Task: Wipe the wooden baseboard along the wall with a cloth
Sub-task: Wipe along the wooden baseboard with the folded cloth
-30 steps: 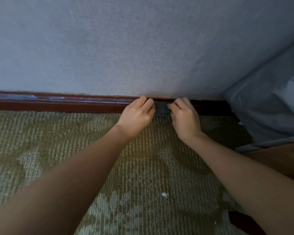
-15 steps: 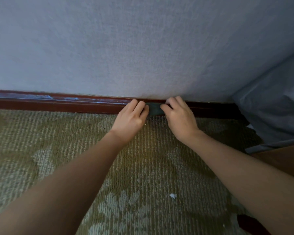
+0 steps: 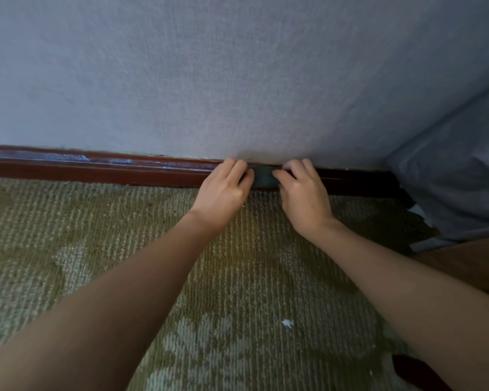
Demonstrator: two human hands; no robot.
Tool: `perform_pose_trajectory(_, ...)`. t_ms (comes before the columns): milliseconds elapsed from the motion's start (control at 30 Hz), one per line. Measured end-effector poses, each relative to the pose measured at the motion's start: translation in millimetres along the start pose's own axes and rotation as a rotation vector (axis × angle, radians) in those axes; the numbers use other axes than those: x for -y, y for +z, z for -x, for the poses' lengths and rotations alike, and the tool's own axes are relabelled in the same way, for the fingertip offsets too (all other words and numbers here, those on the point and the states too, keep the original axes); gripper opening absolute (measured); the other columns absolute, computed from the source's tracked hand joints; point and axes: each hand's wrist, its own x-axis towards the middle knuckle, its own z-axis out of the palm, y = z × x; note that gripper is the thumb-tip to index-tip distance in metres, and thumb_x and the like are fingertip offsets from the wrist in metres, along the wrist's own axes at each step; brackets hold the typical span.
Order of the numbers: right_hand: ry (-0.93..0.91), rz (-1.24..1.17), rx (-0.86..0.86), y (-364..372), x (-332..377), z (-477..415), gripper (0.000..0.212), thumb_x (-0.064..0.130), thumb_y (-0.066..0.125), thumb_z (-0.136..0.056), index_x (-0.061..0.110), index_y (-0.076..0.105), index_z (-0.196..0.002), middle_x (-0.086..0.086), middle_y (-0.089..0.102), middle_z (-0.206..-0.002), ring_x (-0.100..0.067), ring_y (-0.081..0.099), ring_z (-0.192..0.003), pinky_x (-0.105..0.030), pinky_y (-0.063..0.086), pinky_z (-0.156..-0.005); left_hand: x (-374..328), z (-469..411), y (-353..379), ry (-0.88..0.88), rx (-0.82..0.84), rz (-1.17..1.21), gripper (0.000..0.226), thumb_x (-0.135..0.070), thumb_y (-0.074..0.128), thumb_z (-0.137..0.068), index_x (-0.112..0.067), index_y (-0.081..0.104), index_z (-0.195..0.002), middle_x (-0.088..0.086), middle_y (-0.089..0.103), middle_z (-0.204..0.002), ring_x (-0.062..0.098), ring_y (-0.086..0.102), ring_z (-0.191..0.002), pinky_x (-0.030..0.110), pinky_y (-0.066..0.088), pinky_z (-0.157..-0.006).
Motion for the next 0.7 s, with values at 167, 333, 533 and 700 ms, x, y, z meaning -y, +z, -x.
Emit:
perform_pose_trajectory(167, -0.022, 0.016, -0.006, 3, -1, -5, 0.029, -0.02, 0.071, -0.059, -0.007, 0.069, -0.086, -0.02, 0.061, -0.081, -0.037, 0.059, -0.076, -0.039, 0.053, -0.061, 3, -1, 1, 0.021, 0.016, -0.03, 0.033, 0.003, 0.04, -0.075, 0.011, 0.068, -0.09, 0.02, 0.063, -0.079, 0.031, 0.061, -0.067, 0.032, 0.049, -0.058)
perform_pose_trajectory(333, 0.005, -0.006, 0.019, 5, 1, 1, 0.026, -0.019, 0.068, -0.065, -0.008, 0.069, -0.089, -0.022, 0.061, -0.083, -0.039, 0.058, -0.078, -0.043, 0.052, -0.065, -4, 1, 2, -0.036, 0.046, 0.015, 0.031, 0.002, 0.041, -0.074, 0.01, 0.069, -0.084, 0.02, 0.063, -0.077, 0.032, 0.062, -0.068, 0.032, 0.051, -0.059)
perform_pose_trajectory(533, -0.033, 0.008, -0.045, 4, 2, 0, 0.029, -0.019, 0.07, -0.062, -0.007, 0.069, -0.089, -0.02, 0.062, -0.082, -0.036, 0.06, -0.076, -0.038, 0.051, -0.062, -2, 5, 0, -0.045, -0.039, 0.01, 0.031, 0.003, 0.04, -0.078, 0.012, 0.068, -0.086, 0.021, 0.062, -0.074, 0.031, 0.061, -0.064, 0.033, 0.05, -0.057)
perform_pose_trajectory(700, -0.066, 0.03, -0.009, 10, -3, -1, 0.031, -0.02, 0.073, -0.057, -0.007, 0.07, -0.085, -0.02, 0.063, -0.078, -0.035, 0.061, -0.071, -0.036, 0.05, -0.058, -1, 4, 8, -0.039, -0.013, 0.02, 0.032, 0.004, 0.039, -0.076, 0.011, 0.068, -0.085, 0.02, 0.062, -0.074, 0.032, 0.062, -0.067, 0.033, 0.052, -0.061)
